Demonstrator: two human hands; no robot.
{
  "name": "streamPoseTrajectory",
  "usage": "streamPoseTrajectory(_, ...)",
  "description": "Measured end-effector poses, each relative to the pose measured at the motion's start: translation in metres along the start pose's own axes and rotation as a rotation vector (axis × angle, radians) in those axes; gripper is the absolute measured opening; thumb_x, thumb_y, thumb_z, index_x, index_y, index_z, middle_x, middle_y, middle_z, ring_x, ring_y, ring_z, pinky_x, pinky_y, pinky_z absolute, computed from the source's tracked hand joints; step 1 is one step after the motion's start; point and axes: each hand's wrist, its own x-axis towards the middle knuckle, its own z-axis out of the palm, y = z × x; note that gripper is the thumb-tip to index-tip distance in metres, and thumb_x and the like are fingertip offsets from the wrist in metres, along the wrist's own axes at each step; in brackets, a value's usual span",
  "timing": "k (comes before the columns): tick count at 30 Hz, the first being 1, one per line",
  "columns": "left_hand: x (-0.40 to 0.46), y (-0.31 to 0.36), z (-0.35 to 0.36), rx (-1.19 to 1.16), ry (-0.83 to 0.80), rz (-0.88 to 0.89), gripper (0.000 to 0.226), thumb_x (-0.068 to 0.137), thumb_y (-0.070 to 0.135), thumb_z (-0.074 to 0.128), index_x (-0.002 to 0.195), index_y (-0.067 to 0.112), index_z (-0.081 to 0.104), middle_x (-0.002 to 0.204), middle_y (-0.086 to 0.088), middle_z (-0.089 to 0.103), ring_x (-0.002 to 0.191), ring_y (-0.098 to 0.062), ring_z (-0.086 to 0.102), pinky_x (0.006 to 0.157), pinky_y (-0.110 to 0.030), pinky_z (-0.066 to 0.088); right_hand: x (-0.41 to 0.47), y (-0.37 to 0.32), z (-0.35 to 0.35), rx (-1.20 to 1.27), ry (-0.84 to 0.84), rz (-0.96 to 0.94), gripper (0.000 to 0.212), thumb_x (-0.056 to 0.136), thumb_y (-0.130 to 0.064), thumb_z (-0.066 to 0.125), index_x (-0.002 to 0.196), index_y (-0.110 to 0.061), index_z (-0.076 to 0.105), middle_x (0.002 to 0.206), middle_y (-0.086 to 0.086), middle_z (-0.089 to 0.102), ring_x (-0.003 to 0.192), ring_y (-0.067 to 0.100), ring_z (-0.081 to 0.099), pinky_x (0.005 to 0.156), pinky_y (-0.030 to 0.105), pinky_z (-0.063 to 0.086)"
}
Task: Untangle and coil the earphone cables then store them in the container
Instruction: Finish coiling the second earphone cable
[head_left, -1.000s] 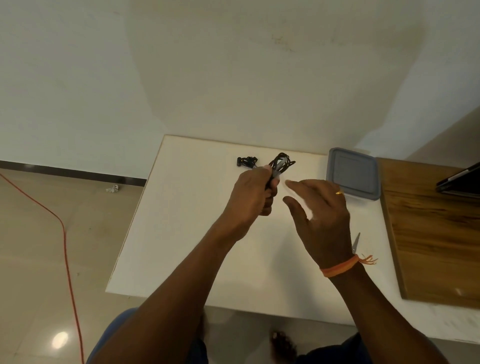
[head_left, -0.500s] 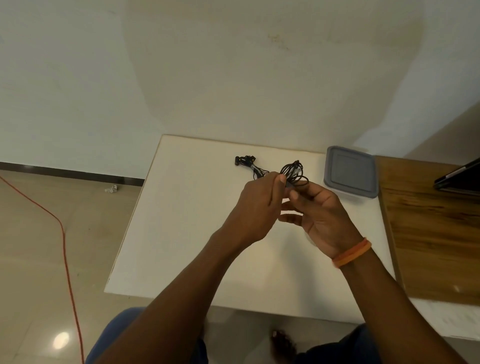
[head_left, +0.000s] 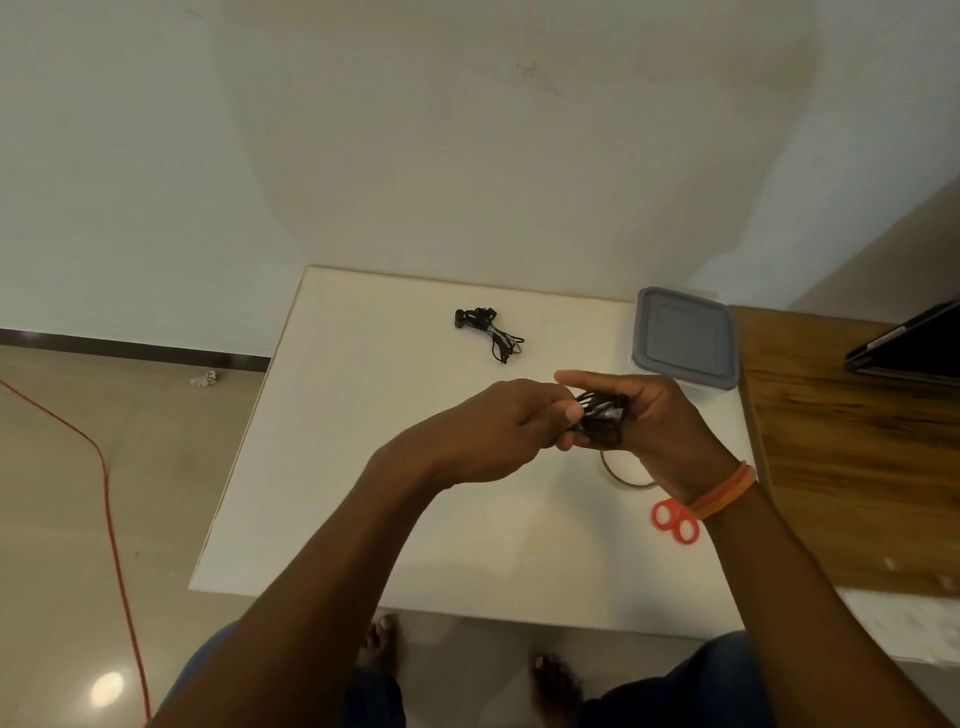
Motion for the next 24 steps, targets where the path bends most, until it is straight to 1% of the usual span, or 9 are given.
streamPoseTrajectory(1,0.000,0.000,-0.001,0.011,-0.023,-0.016,0.035,0.105,0.031,0.037,0.079,0.021,0.059,0.073,0.010,0.054,0.057,0.003,0.046,0.056,-0.011,0.034,0.000,-0.003,0.001,-0.013,-0.035,-0.030,0.042,0.069,-0.018,0.074,0.103,-0.042,0.073,0.096,-0.014,0.075,0.092,0.009,0.071,0.075,0.018,0.056)
streamPoseTrajectory(4,0.000,0.003,-0.007,0.005,-0.074,-0.066,0.036,0.106,0.031,0.036,0.092,0.013,0.063,0.080,0.007,0.058,0.057,0.006,0.047,0.052,-0.007,0.035,-0.002,-0.008,0.004,-0.064,-0.042,-0.087,0.052,0.073,-0.010,0.071,0.098,-0.056,0.069,0.094,-0.028,0.071,0.092,-0.002,0.069,0.077,0.011,0.052)
streamPoseTrajectory(7,-0.002,0.005,-0.011,0.071,-0.097,-0.121,0.038,0.106,0.033,0.035,0.083,0.020,0.062,0.075,0.010,0.053,0.061,0.002,0.049,0.058,-0.010,0.036,-0.002,-0.007,0.005,-0.150,-0.059,-0.141,0.040,0.075,-0.032,0.073,0.102,-0.060,0.065,0.092,-0.030,0.070,0.090,-0.003,0.068,0.078,0.010,0.051)
streamPoseTrajectory(9,-0.001,0.006,-0.009,0.135,-0.119,-0.158,0.040,0.105,0.035,0.034,0.086,0.019,0.064,0.076,0.007,0.052,0.069,-0.005,0.050,0.066,-0.020,0.039,0.000,-0.004,0.003,-0.226,-0.036,-0.159,0.029,0.078,-0.048,0.071,0.102,-0.062,0.064,0.089,-0.027,0.069,0.085,0.000,0.067,0.077,0.012,0.052)
streamPoseTrajectory(10,-0.001,0.006,-0.008,0.124,-0.125,-0.180,0.041,0.105,0.036,0.034,0.090,0.016,0.066,0.075,0.006,0.051,0.067,-0.005,0.050,0.064,-0.020,0.038,0.002,-0.003,0.002,-0.247,-0.021,-0.172,0.023,0.079,-0.056,0.066,0.101,-0.063,0.064,0.088,-0.028,0.068,0.084,0.000,0.066,0.076,0.013,0.052)
streamPoseTrajectory(12,0.000,0.008,-0.007,-0.006,-0.118,-0.214,0.040,0.104,0.038,0.036,0.096,0.011,0.065,0.070,0.006,0.047,0.056,-0.004,0.044,0.054,-0.015,0.035,0.003,-0.004,0.000,-0.263,0.007,-0.218,0.021,0.081,-0.064,0.059,0.100,-0.062,0.064,0.088,-0.028,0.067,0.083,0.001,0.066,0.074,0.014,0.053)
streamPoseTrajectory(16,0.004,0.006,-0.007,-0.374,-0.044,-0.188,0.033,0.100,0.036,0.050,0.080,0.010,0.045,0.065,-0.001,0.043,0.054,-0.012,0.029,0.050,-0.022,0.029,0.004,-0.008,-0.003,-0.212,0.075,-0.264,0.016,0.083,-0.052,0.064,0.097,-0.051,0.070,0.086,-0.025,0.068,0.082,0.005,0.066,0.072,0.013,0.053)
streamPoseTrajectory(21,0.006,-0.001,-0.006,-0.657,0.007,-0.220,0.025,0.095,0.027,0.062,0.078,0.013,0.051,0.063,-0.001,0.048,0.053,-0.011,0.032,0.050,-0.022,0.033,0.002,-0.011,-0.002,-0.123,0.105,-0.282,0.017,0.080,-0.042,0.070,0.097,-0.044,0.073,0.086,-0.018,0.070,0.083,0.011,0.068,0.074,0.018,0.055)
streamPoseTrajectory(24,0.007,0.001,-0.004,-0.782,-0.018,-0.214,0.023,0.097,0.022,0.058,0.078,0.012,0.052,0.063,-0.003,0.045,0.053,-0.011,0.030,0.048,-0.020,0.032,0.003,-0.013,0.000,-0.075,0.096,-0.230,0.020,0.076,-0.062,0.068,0.091,-0.049,0.073,0.083,-0.021,0.071,0.081,0.006,0.069,0.074,0.017,0.055)
